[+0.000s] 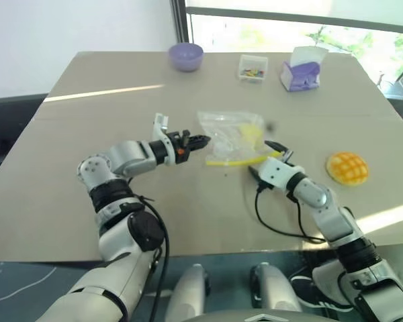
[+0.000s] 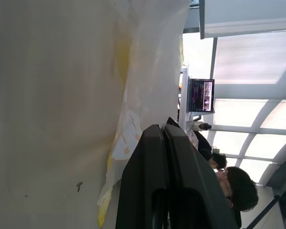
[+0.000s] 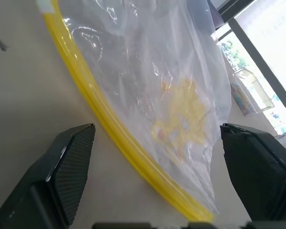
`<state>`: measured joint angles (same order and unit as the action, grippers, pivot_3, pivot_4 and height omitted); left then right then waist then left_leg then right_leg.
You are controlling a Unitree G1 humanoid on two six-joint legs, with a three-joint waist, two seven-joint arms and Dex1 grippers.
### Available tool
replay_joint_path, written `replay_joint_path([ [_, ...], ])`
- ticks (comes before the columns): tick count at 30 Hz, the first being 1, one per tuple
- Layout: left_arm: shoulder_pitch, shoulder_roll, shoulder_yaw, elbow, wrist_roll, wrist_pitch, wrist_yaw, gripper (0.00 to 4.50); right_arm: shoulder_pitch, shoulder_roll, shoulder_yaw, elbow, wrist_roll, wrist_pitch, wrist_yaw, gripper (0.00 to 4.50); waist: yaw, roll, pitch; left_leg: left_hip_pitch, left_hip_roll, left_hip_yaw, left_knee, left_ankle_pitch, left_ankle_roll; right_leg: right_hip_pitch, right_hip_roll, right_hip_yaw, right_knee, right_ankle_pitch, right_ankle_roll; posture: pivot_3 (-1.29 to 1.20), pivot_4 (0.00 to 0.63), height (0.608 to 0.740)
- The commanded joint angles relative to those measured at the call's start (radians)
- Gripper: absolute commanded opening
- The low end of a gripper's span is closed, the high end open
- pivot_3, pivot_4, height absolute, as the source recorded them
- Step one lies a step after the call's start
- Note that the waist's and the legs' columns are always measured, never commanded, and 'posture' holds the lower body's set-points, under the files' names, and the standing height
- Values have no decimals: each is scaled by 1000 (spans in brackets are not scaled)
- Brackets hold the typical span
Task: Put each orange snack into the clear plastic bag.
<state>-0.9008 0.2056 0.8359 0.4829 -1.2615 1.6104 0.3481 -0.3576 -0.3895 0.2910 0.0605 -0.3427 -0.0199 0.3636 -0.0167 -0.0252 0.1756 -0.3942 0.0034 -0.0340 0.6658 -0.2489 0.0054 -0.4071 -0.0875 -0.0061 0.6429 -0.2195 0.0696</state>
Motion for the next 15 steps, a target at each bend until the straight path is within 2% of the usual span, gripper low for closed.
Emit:
replay_joint_path([
  [1, 21, 21, -74, -61, -15, 4, -53, 82, 10, 10, -18, -21, 22, 4, 6, 4500, 0, 0, 0, 0, 0, 0, 0, 0, 0, 0, 0, 0, 0, 0, 0, 0, 150, 740],
  [4, 58, 44, -157, -120, 40, -1, -125, 82, 24, 8, -42, -64, 55, 23, 21, 4500, 0, 0, 0, 0, 0, 0, 0, 0, 0, 0, 0, 0, 0, 0, 0, 0, 150, 740],
  [6, 77, 56, -195, -132, 64, -8, -165, 608, 40, -1, -54, -100, 72, 35, 40, 4500, 0, 0, 0, -1, 0, 0, -1, 0, 0, -1, 0, 0, 0, 0, 0, 0, 150, 740],
  [7, 85, 60, -212, -137, 76, -14, -184, 723, 50, -4, -61, -120, 86, 44, 53, 4500, 1, 0, 0, -1, 0, 0, -1, 0, 0, -1, 0, 0, 0, 0, 0, 0, 150, 740],
  [11, 107, 69, -270, -138, 137, -54, -257, 2229, 116, -31, -108, -256, 185, 100, 134, 4500, 4, 0, 0, -3, 0, 0, -1, 0, 0, -3, 0, 0, 0, 0, 0, 0, 150, 740],
  [15, 119, 54, -312, -117, 186, -84, -315, 2229, 175, -65, -162, -373, 264, 170, 189, 4500, 4, 0, 0, -4, 0, 1, -1, 0, 0, -3, 0, 0, -1, 0, 0, 0, 150, 740],
])
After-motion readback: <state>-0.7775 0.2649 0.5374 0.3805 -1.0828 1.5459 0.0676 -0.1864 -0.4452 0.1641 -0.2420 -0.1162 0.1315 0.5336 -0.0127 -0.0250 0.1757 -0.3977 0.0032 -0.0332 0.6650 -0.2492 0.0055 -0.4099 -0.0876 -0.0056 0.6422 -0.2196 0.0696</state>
